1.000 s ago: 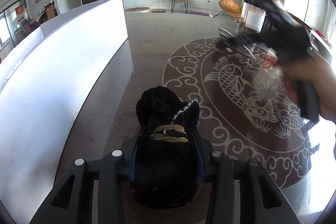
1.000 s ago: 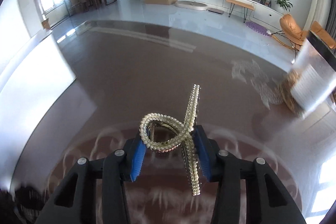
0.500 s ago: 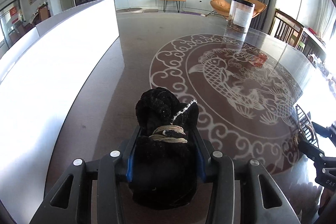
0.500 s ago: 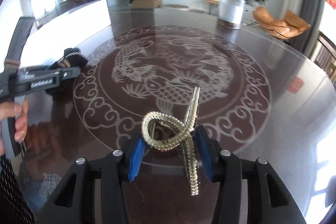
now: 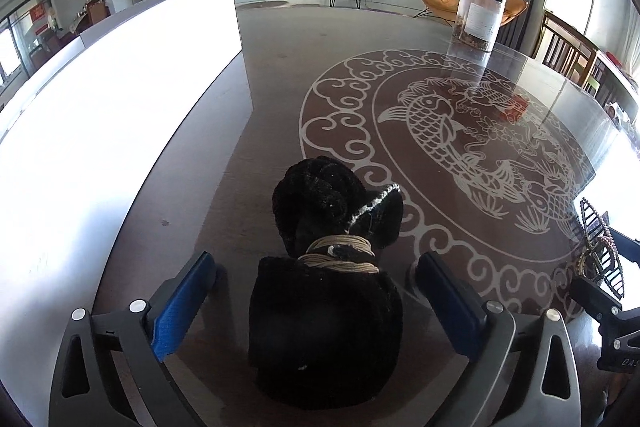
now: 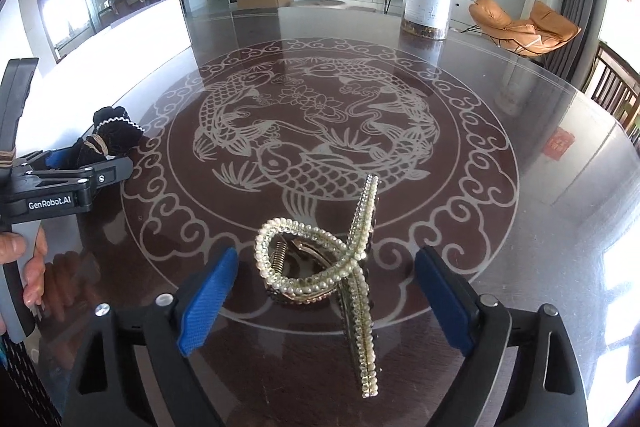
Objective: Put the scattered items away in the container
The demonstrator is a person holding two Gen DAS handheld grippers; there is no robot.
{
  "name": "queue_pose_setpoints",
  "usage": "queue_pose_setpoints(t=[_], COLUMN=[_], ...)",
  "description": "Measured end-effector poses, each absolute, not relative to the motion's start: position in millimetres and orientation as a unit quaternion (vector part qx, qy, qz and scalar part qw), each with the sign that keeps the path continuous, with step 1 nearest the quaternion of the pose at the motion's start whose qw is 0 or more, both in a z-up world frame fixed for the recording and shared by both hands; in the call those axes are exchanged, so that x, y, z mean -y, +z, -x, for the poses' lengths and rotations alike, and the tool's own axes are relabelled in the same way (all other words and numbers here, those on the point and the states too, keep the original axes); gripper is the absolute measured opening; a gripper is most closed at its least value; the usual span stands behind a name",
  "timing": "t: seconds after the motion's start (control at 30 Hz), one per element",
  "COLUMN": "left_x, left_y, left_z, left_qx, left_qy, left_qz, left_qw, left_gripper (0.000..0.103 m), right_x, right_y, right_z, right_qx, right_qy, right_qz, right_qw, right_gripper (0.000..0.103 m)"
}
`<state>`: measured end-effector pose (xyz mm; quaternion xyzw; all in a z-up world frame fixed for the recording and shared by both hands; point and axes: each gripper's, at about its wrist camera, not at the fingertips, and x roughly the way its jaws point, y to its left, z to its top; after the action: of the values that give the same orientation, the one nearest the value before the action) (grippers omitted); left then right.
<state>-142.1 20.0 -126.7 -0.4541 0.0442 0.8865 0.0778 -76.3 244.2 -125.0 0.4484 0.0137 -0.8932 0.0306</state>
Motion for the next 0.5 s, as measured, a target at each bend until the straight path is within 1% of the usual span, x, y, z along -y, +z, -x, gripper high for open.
queue_pose_setpoints(t=[0.07,0.13,0.5], left_x=[-20.2,-22.0,-20.6], left_y=[-126.8,-127.6,-127.1], left_z=[142.4,143.7,142.8], left_qx=[-0.044,-0.045,-0.044], left_qy=[0.886,0.886,0.886], left_qz=[0.455,0.455,0.455], left_qw=[0.079,0.079,0.079], left_gripper=[0.103,0.103,0.103], right_x=[-242.0,-242.0,-243.4], right_y=[-126.0,-126.7,-127.1], right_z=[75.7,76.0,76.1], right_qx=[-0.021,-0.021,-0.02], right_qy=[-0.891,-0.89,-0.889], right_qz=[-0.454,-0.455,-0.457], right_qw=[0.029,0.03,0.027], right_gripper=[0.101,0.102,0.103])
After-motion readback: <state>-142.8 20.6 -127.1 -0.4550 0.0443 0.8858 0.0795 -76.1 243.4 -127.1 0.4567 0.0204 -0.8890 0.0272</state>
